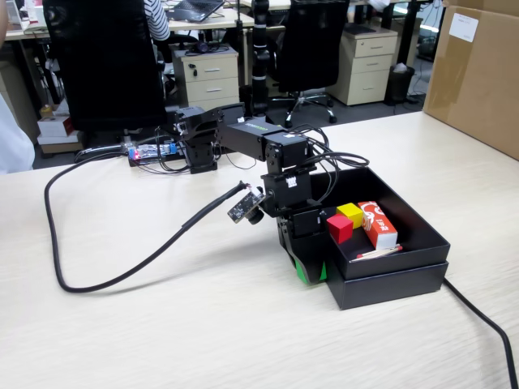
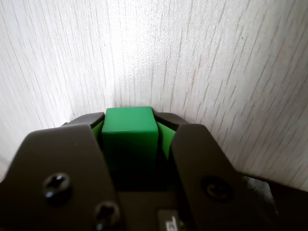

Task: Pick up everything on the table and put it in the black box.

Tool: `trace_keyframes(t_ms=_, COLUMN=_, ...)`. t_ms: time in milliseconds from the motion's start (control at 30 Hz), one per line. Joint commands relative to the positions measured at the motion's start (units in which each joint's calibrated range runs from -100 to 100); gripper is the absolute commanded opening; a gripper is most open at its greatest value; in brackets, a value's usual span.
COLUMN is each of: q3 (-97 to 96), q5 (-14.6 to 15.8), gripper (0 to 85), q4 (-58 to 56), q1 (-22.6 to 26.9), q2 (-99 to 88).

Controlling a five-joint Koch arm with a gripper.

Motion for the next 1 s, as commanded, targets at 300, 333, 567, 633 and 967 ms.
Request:
trace_keyframes(t_ms=300, q3=-20.84, q5=-1.61, gripper=0.7, q4=-3.98, q1=0.39, q2=-50.41)
trace_keyframes(t_ms=333, q3=-23.47, q5=-1.9, gripper=0.7, q4=-3.98, q1=0.68, q2=-53.96)
trace_keyframes(t_ms=567, q3=-38.15, q5=-2.78, gripper=0.8, q4=-3.98, q1=3.86, q2=-71.41)
trace_keyframes(t_ms=633, q3=-38.34, q5=-2.64, gripper=0.8, q4=-3.89, q1=5.86, q2=-72.09)
trace_keyframes(t_ms=967, q3=-14.04, q5=-2.74, gripper=0.9, q4=-3.81, q1=9.72, q2=-36.06)
